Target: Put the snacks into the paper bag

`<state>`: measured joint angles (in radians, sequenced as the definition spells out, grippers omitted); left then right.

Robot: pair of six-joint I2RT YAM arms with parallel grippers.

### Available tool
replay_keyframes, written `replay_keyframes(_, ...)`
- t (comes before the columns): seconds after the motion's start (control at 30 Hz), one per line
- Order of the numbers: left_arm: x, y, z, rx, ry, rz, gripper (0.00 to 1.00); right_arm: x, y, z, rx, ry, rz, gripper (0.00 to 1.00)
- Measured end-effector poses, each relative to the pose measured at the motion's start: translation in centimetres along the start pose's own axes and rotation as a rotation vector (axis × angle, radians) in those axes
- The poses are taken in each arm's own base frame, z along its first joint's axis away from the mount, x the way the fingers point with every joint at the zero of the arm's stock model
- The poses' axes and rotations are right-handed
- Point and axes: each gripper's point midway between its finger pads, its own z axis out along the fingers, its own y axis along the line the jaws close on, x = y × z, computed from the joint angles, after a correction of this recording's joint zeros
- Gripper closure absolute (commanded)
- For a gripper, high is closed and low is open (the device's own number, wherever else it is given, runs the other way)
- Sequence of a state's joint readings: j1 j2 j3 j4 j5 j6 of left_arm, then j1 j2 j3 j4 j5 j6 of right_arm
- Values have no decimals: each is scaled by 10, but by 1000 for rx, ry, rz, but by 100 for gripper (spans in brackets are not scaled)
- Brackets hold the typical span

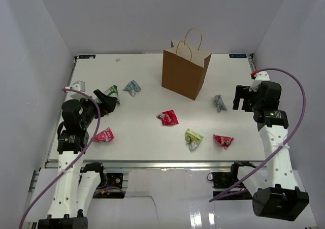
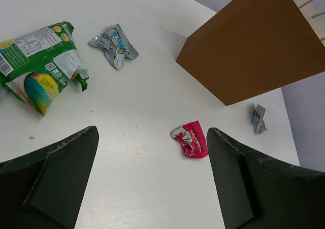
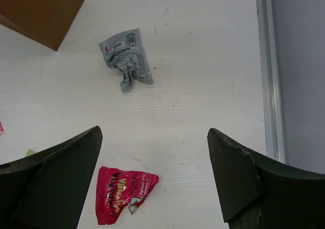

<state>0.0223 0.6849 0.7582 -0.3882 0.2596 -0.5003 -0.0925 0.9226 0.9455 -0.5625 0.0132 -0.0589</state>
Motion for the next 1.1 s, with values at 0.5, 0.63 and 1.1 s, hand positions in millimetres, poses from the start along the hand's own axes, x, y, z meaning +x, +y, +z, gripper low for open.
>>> replay_keyframes(0.5, 14, 7, -24, -53, 26, -15, 2, 19, 77, -30, -604, 15, -521, 10)
replay_keyframes(0.63, 20, 11, -20, -70, 55, -39, 2, 54, 71, -16, -667, 170, -596, 6)
replay_keyframes(1.1, 34, 17, -19, -94, 93, -89, 2, 197, 79, -11, -728, 588, -847, 4)
